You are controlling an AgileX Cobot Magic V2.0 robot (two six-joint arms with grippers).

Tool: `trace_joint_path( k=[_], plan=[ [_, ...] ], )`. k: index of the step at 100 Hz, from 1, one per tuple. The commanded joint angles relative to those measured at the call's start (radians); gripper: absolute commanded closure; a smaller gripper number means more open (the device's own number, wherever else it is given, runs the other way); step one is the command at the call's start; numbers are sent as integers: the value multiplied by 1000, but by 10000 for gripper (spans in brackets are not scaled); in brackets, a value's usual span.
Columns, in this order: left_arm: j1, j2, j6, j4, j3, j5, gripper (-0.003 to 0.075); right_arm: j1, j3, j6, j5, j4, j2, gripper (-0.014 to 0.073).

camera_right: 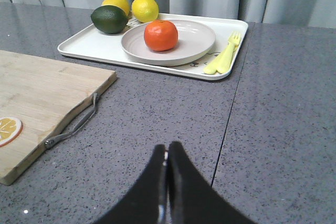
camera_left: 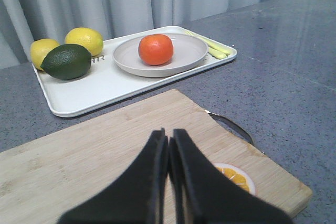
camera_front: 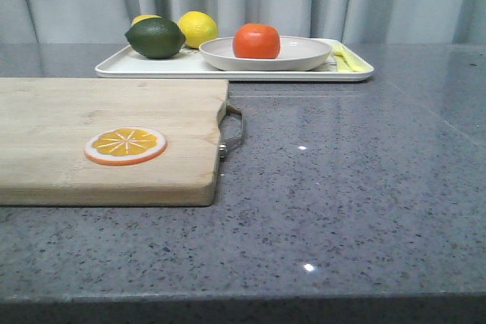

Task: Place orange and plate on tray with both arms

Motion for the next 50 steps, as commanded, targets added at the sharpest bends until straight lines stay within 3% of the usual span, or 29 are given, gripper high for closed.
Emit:
trace_joint_path(
  k=[1,50],
  plan=[
    [0,0,0,-3,-29,-20,739,-7,-23,-15,-64,12,6,661],
    [0,0,0,-3,-29,-20,739,-7,-23,-15,-64,12,6,661]
  ],
)
